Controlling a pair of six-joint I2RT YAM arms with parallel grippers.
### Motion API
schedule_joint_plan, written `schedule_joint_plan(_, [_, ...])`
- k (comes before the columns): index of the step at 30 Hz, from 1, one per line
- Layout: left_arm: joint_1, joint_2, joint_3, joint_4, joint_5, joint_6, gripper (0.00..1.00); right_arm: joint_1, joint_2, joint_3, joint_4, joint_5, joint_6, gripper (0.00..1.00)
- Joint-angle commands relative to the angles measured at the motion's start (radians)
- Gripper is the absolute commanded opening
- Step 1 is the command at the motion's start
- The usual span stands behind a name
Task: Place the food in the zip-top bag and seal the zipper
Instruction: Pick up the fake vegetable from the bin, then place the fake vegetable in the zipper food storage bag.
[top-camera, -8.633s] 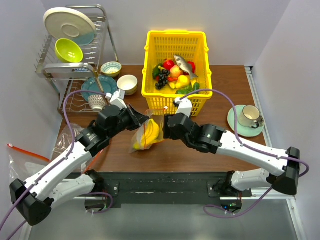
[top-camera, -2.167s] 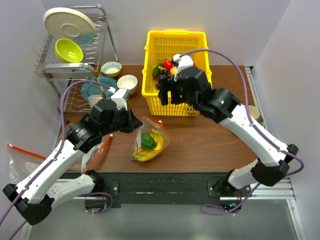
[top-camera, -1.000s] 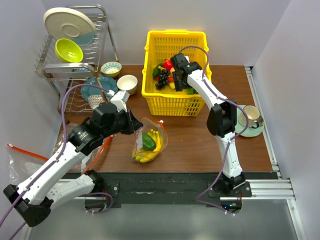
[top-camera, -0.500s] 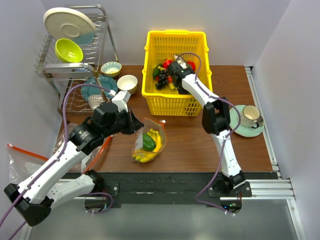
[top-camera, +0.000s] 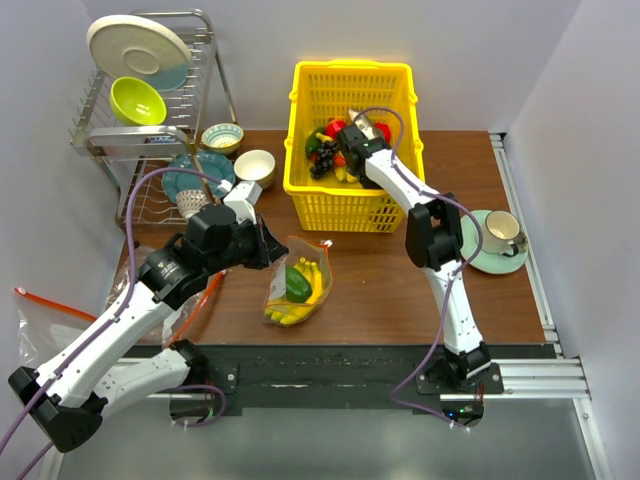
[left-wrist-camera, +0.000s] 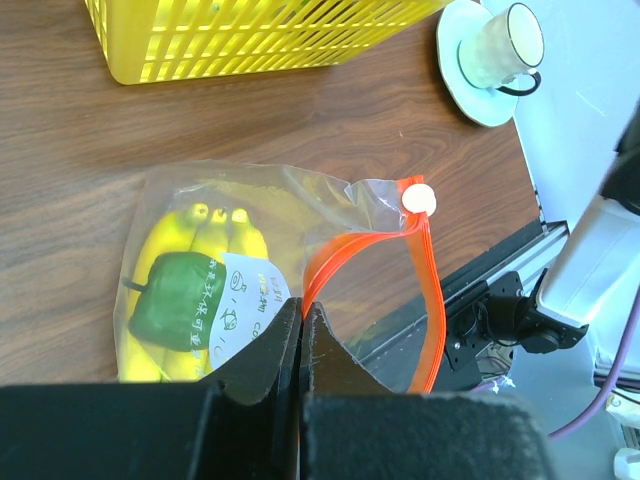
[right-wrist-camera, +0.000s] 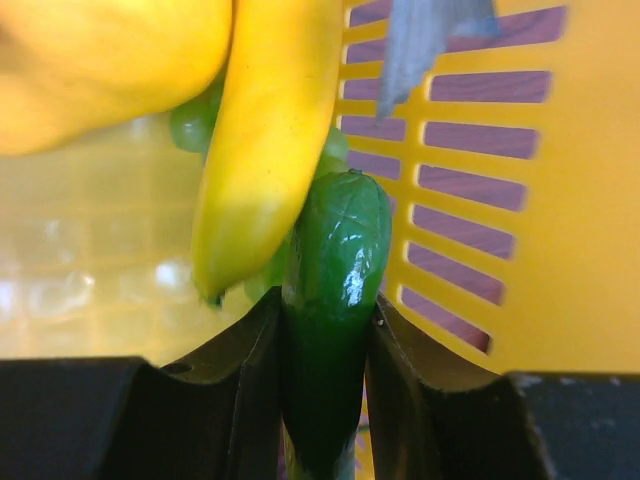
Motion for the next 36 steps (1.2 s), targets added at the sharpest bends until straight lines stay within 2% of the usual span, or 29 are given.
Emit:
schedule_joint_plan(1, [-0.003,-0.005,0.021,0.032,0.009,0.01,0.0,0.001,-0.192,0.008,0.062,-0.21,0.007,0.1])
schedule_joint_plan(7, [-0.003,0.0,0.02,0.04,0.012,0.002,0.0,0.0,-0.368,-0.015,0.119,-0.427,0.007,0.09])
schedule_joint_plan(12, [-0.005,0.017,0.006,0.066,0.055,0.022,0.0,0.0,-0.46,0.014,0.142,-0.707,0.027,0.09])
schedule_joint_plan(14, [-0.003,0.018,0.006,0.071,0.059,0.02,0.0,0.0,-0.532,-0.034,0.191,-0.807,0.055,0.09])
schedule_joint_plan(18, [-0.003,-0.003,0.0,0.083,0.044,0.028,0.0,0.001,-0.699,-0.246,0.378,-1.127,0.149,0.09])
schedule_joint_plan(22, [-0.005,0.003,0.024,0.072,0.03,0.042,0.0,0.024,-0.883,-0.593,0.763,-1.318,0.327,0.08])
schedule_joint_plan(26, [-0.003,0.015,0.047,0.048,0.01,0.037,0.0,0.151,-1.078,-0.804,0.944,-1.299,0.346,0.09])
schedule_joint_plan(29, [-0.005,0.018,0.055,0.035,0.001,0.024,0.0,0.222,-1.147,-0.932,1.034,-1.303,0.348,0.08])
schedule_joint_plan(34, [-0.005,0.024,0.063,0.031,0.004,0.008,0.0,0.273,-1.285,-1.206,1.371,-1.296,0.468,0.08])
schedule_joint_plan(36, [-0.003,0.024,0.063,0.031,0.009,0.001,0.0,0.297,-1.307,-1.259,1.436,-1.256,0.487,0.08])
